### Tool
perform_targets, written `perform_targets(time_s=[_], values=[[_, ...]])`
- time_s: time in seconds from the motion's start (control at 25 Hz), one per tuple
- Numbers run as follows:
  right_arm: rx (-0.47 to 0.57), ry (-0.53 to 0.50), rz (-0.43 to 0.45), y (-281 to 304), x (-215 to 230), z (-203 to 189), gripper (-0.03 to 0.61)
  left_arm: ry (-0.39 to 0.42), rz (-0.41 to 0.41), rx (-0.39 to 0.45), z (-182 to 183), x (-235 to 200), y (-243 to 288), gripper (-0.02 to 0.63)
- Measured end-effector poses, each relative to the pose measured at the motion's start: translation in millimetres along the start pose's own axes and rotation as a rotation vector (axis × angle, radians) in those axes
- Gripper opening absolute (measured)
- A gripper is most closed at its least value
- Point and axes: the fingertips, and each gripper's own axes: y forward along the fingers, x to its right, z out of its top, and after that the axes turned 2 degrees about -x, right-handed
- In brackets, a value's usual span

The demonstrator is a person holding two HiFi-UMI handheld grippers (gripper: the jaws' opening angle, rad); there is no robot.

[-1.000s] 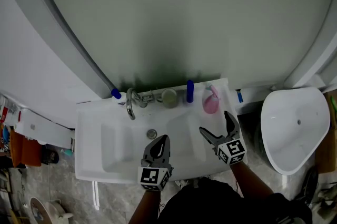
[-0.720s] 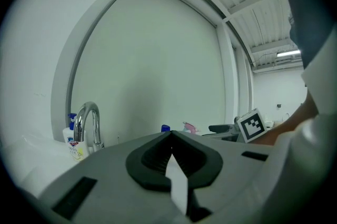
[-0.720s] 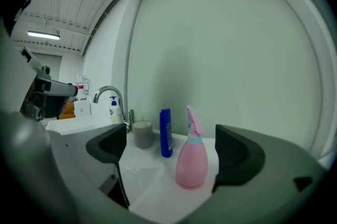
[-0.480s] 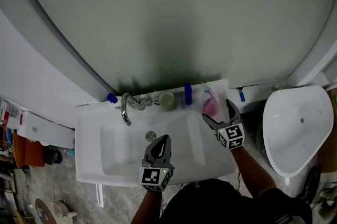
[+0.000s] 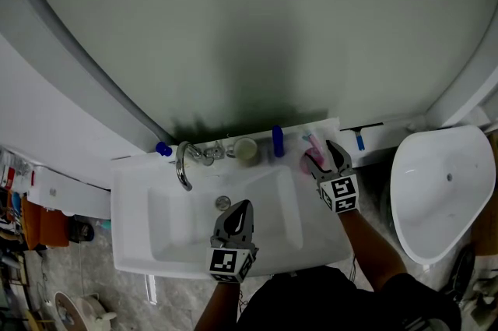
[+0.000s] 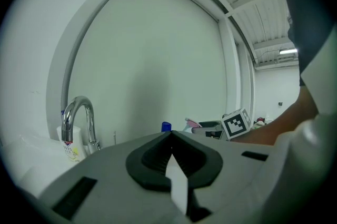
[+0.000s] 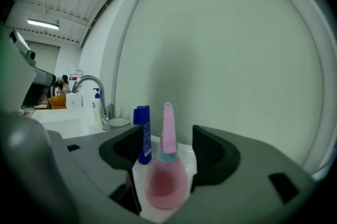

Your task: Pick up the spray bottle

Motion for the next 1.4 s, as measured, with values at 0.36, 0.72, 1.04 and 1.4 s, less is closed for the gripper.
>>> perform_targets(time_s=[0.36,0.72,1.04,1.4], values=[[0.015,0.001,-0.044,0.7,5.2,2.2,0.164,0.001,-0.024,0.002,2.1,6.2,6.8,-0.003],[0.013,-0.032,-0.061,3.5,0.7,2.8,0.087,-0.017,-0.017,0.003,-1.7,2.9,1.6,-0.003],[0.037,-0.044,-0.062,-3.2,-3.6,13.3,0.086,-0.010,0.001,0.008,0.7,1.7,-6.4,-0.003],[0.111,-0.065,-0.035,-26.1,-20.6,45.3,0.086,-0.006,0.011,0.024,6.3,5.2,-13.3,-0.003]])
